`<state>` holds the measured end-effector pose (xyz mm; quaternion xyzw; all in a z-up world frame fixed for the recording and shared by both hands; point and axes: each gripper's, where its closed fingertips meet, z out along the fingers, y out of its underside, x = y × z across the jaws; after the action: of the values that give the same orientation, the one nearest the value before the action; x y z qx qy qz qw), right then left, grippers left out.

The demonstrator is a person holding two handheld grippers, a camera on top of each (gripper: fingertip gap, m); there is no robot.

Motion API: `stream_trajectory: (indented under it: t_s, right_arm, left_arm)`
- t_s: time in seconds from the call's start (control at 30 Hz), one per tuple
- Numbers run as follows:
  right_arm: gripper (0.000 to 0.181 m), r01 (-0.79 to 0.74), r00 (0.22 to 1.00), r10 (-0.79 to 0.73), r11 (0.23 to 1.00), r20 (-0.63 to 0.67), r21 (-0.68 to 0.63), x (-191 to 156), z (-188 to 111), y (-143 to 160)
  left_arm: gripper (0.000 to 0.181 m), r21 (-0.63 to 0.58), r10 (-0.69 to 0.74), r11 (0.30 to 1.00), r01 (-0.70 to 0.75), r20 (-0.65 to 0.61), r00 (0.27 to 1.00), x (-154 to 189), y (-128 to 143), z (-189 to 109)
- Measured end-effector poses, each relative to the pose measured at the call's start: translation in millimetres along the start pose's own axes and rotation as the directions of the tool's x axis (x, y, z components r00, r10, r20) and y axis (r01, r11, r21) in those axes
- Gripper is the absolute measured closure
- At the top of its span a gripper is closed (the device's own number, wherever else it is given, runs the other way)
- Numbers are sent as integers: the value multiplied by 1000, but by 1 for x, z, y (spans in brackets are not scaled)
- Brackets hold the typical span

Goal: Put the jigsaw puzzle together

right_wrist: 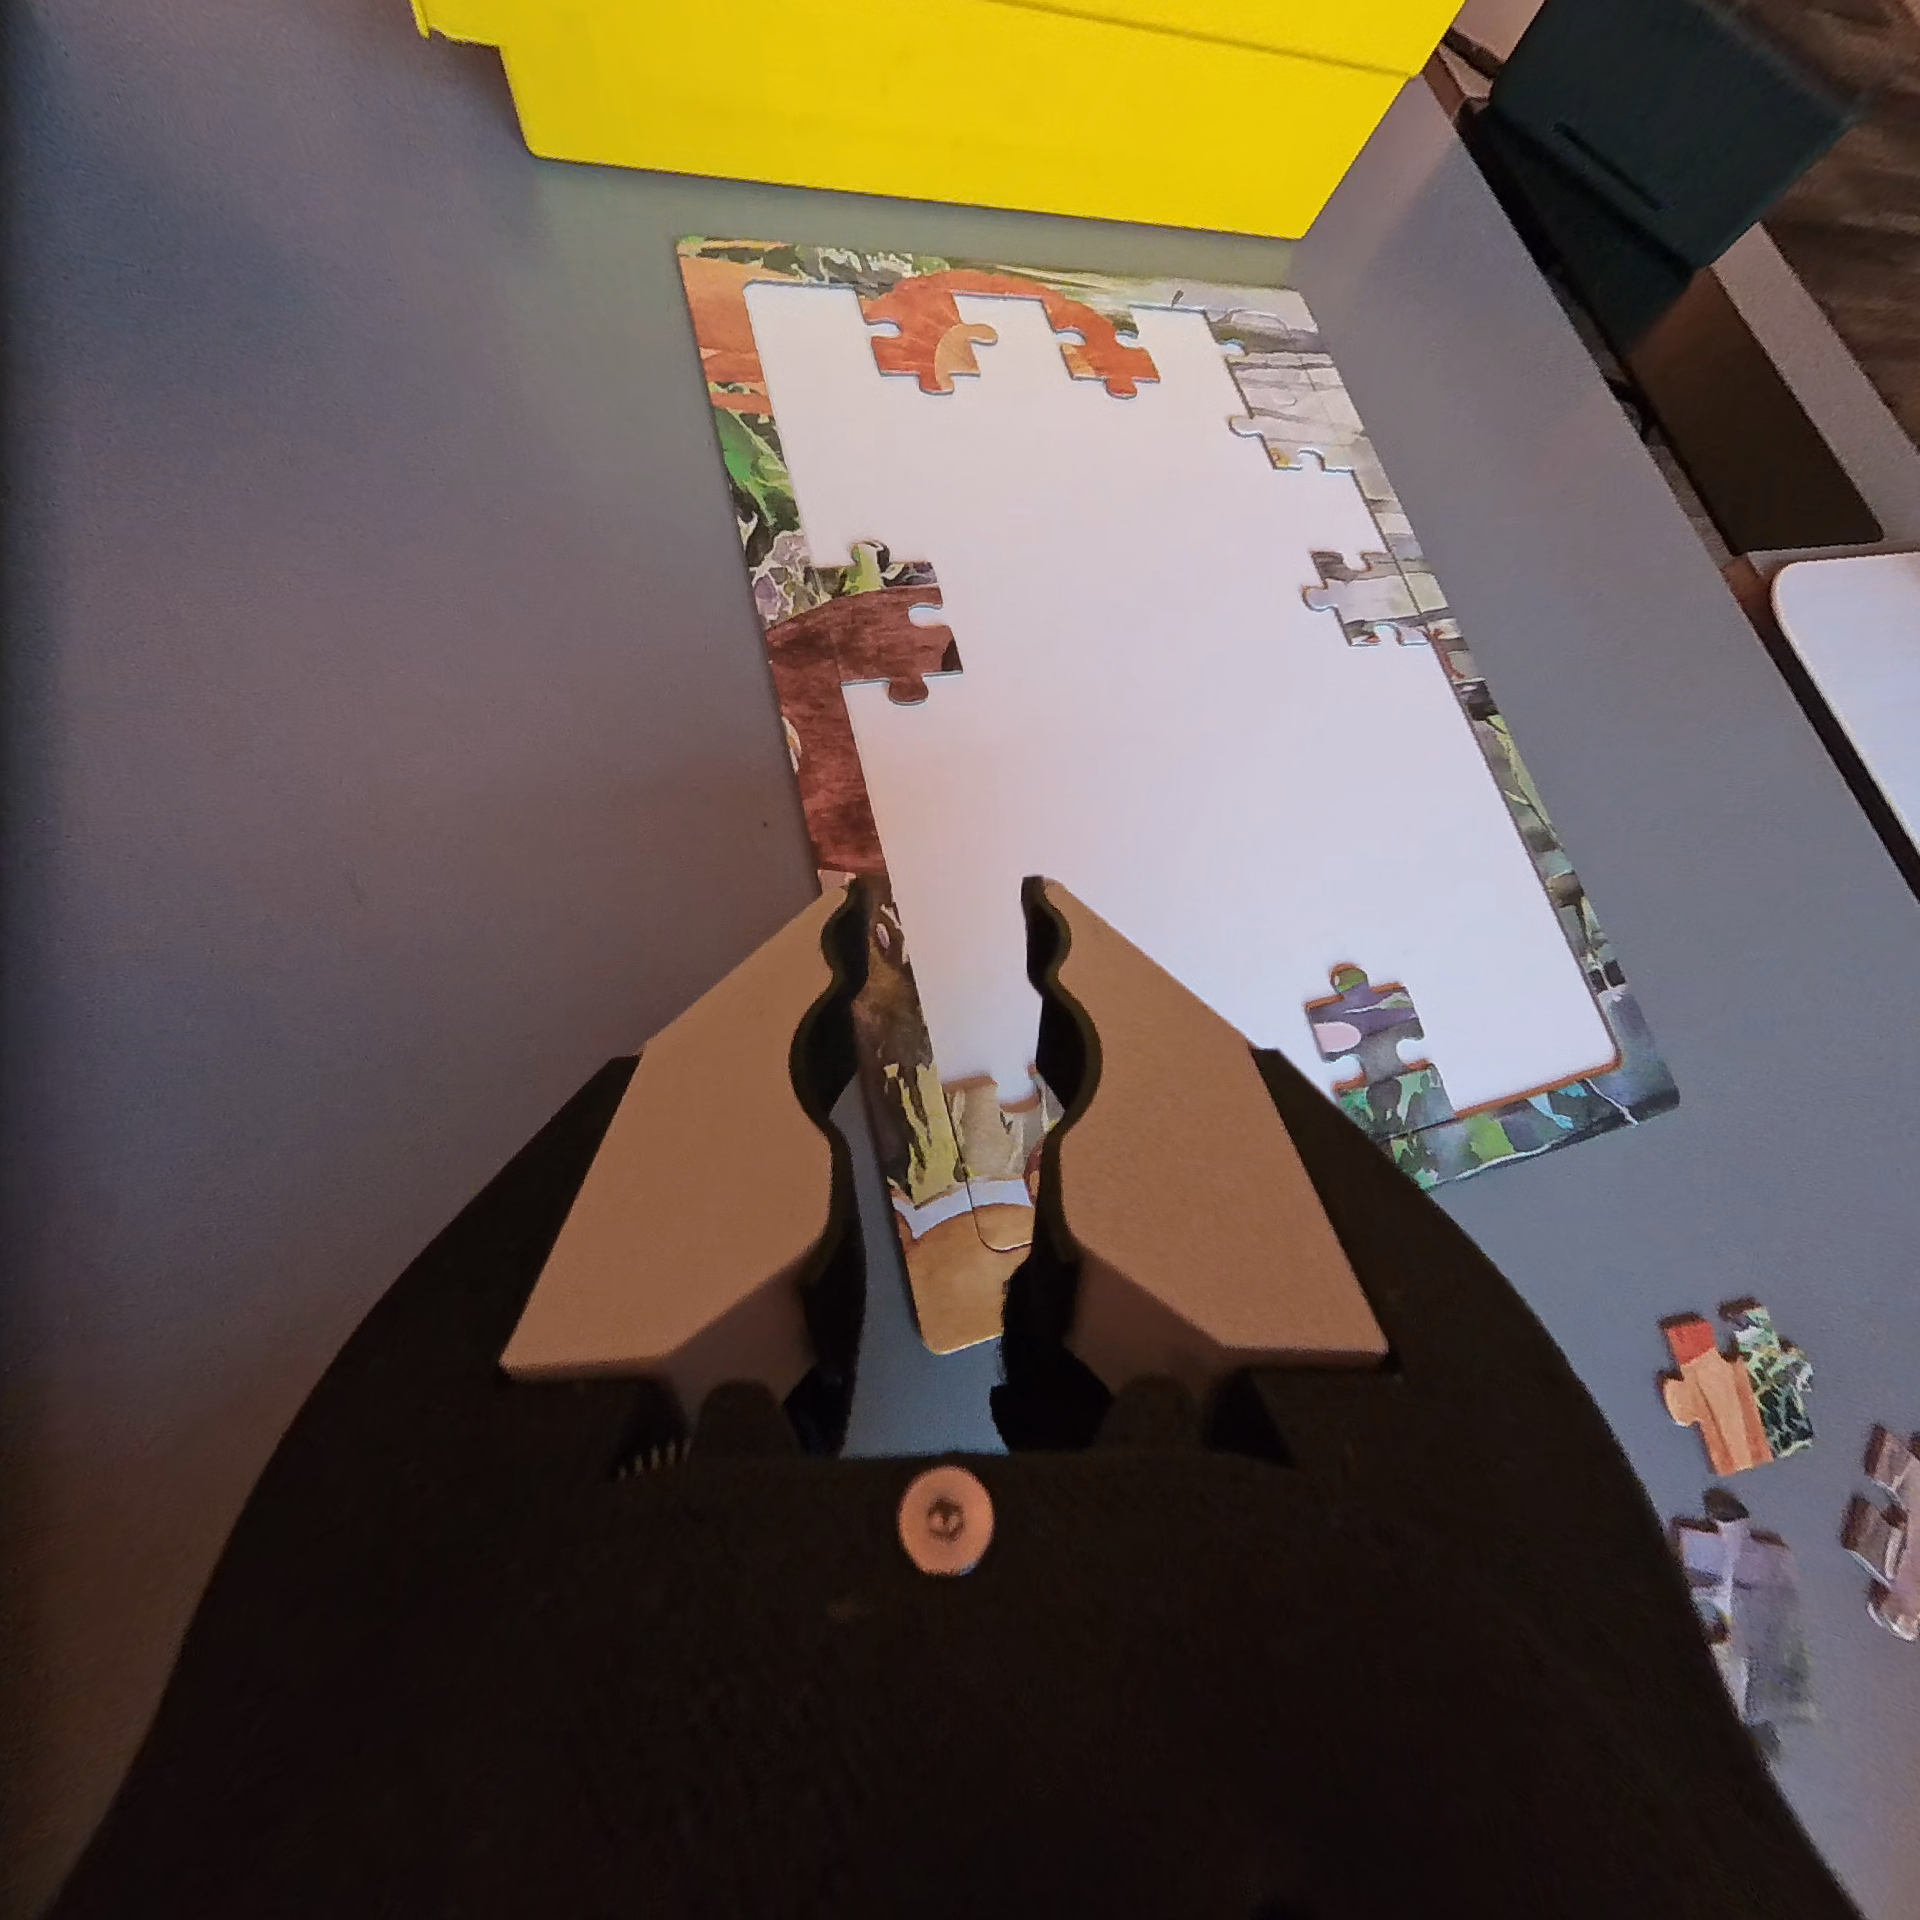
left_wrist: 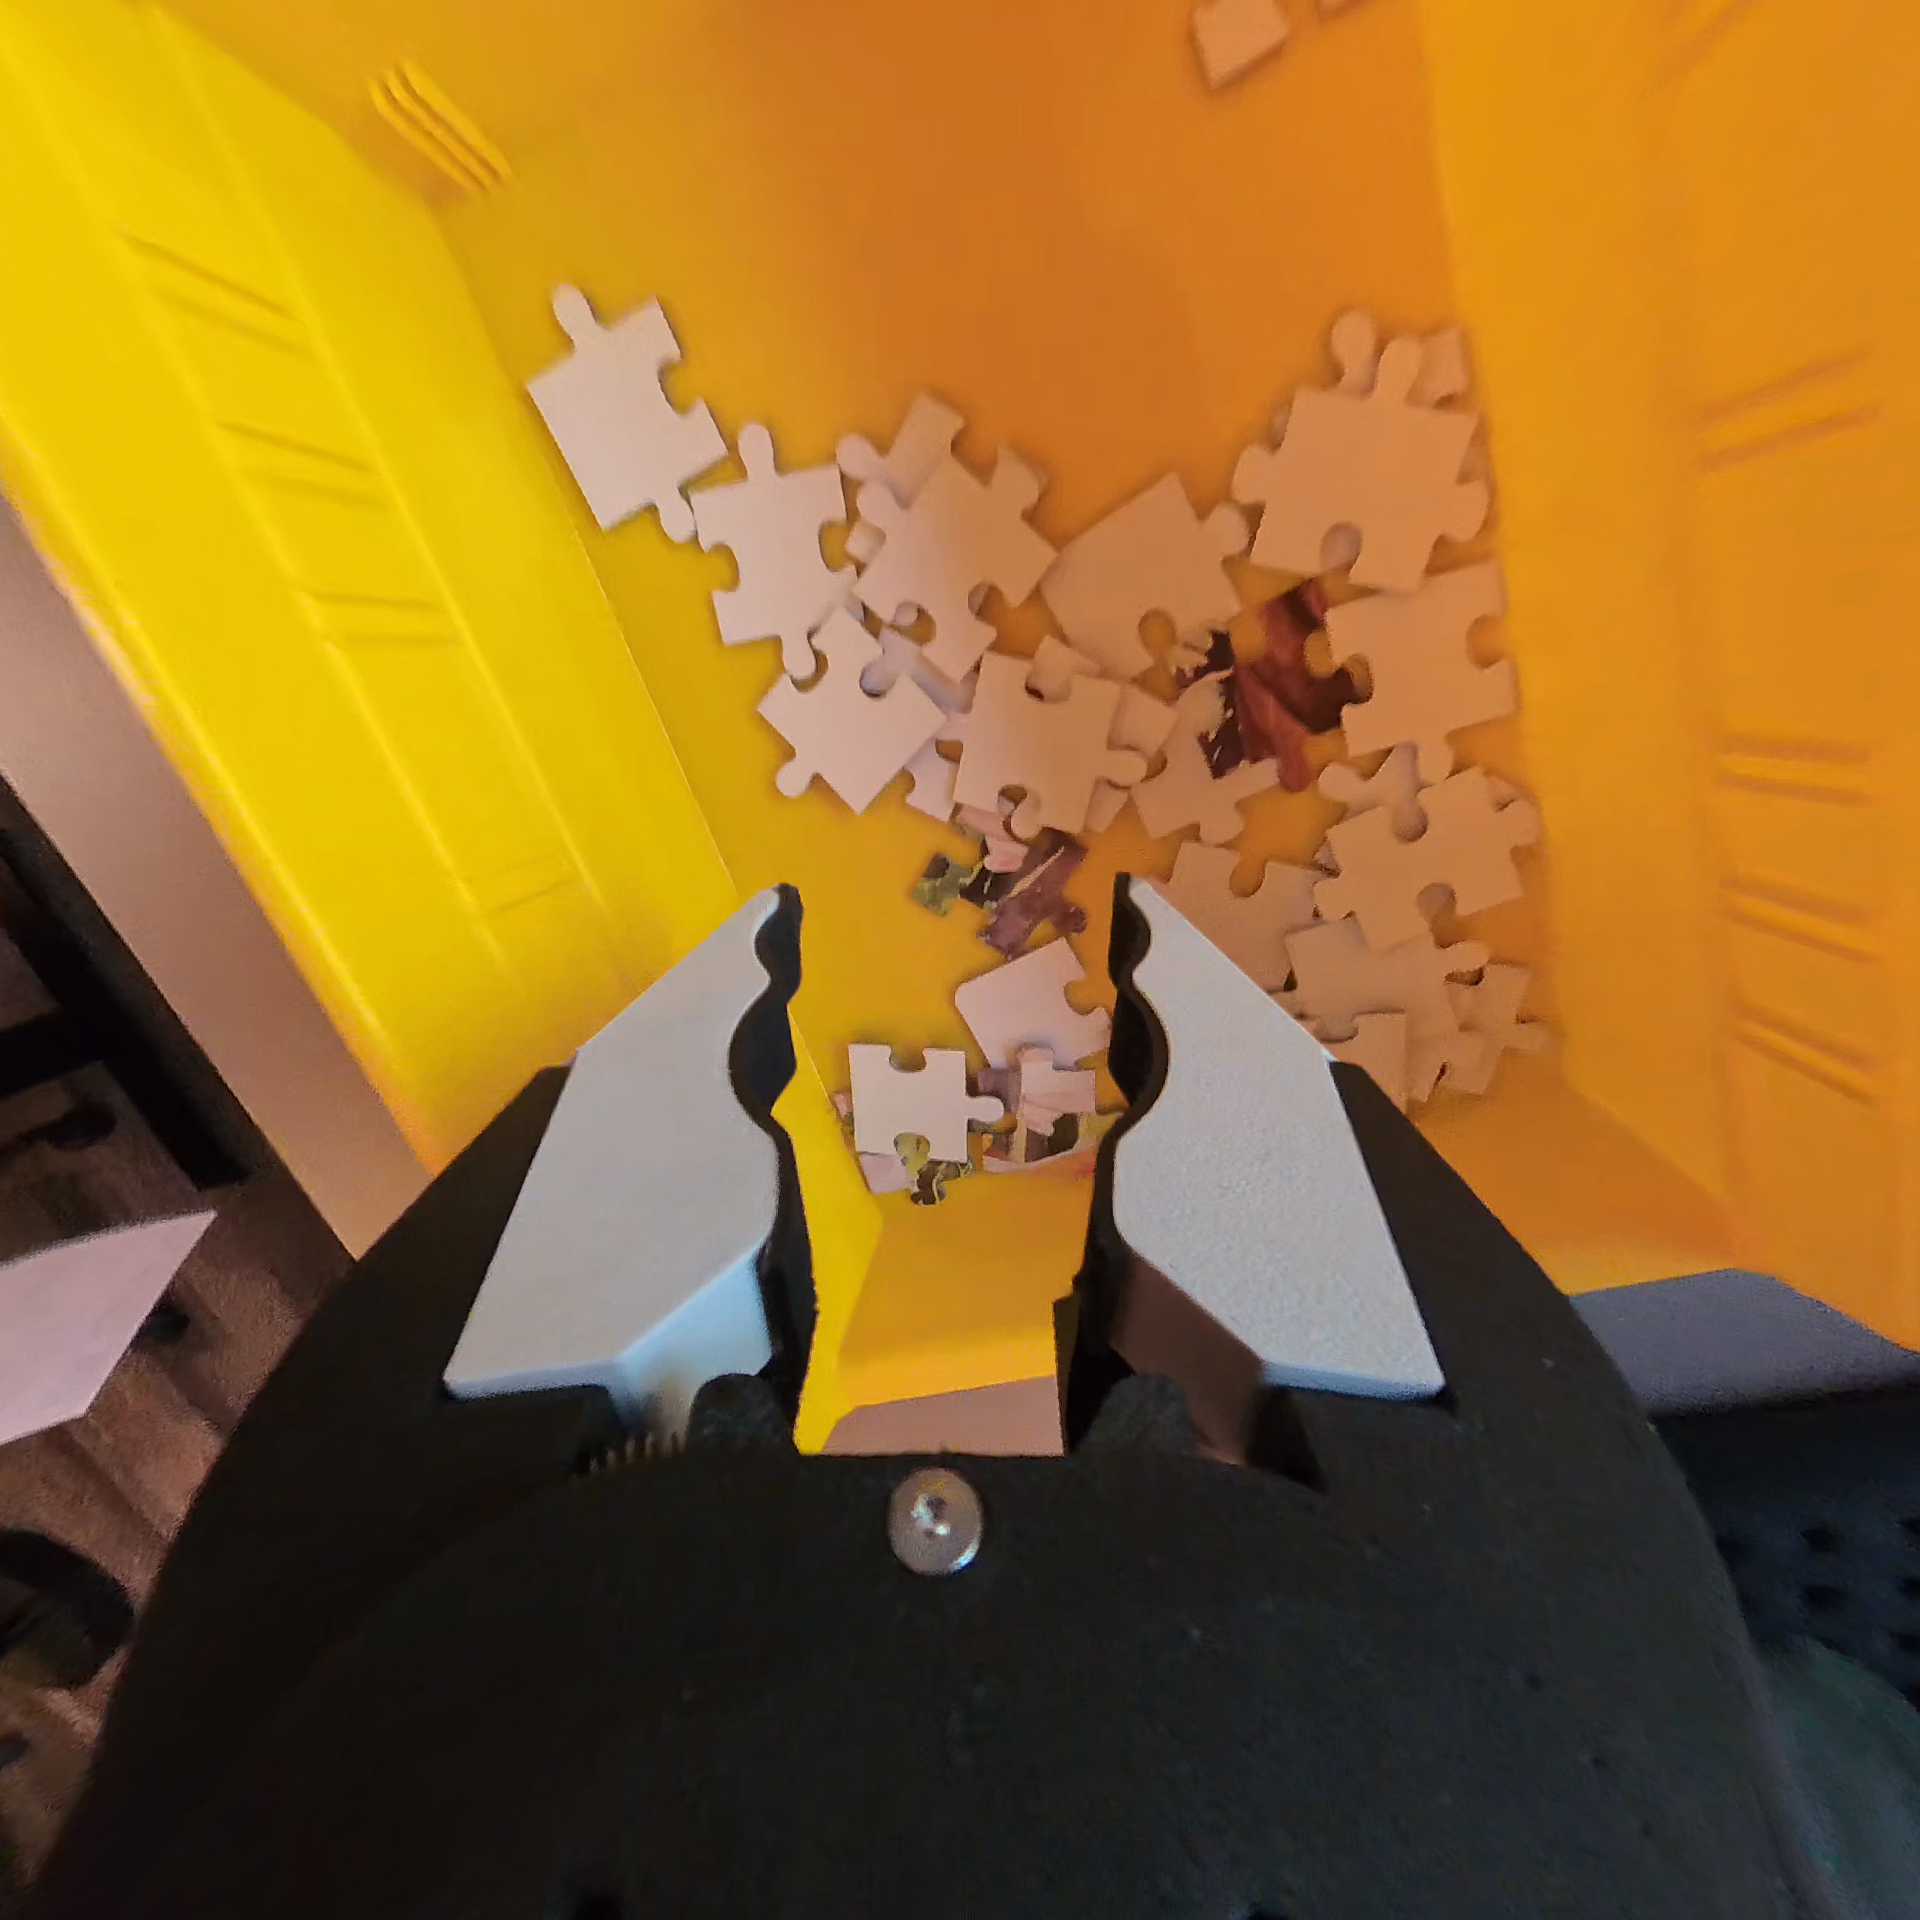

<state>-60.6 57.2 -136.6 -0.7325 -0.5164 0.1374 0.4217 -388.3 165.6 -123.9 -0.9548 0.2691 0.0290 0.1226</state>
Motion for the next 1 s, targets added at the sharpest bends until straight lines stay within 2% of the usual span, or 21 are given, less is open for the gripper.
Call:
stream_trajectory:
  t_s: [0.1, 0.37, 0.8, 0.9, 1.0]
  right_arm:
    - [153, 7, 1000, -7, 1000, -2, 20, 0, -2, -5]
    - [154, 29, 999, -29, 999, -15, 38, 2, -10, -6]
    - [157, 37, 999, -36, 997, -28, 64, 9, -21, -7]
    - [157, 44, 999, -42, 997, -34, 67, 10, -22, -8]
    - [158, 48, 998, -45, 996, -39, 80, 11, -23, -10]
  left_arm:
    - [122, -72, -10, 997, 10, -12, 1000, -2, 13, 13]
    - [119, -114, -68, 991, 66, -20, 997, -10, 17, 29]
    - [119, -111, -54, 993, 49, -42, 998, -6, 13, 32]
    - [122, -74, -37, 997, 32, -68, 997, 0, 6, 28]
    - [124, -3, 39, 999, -40, -101, 994, 12, -7, 21]
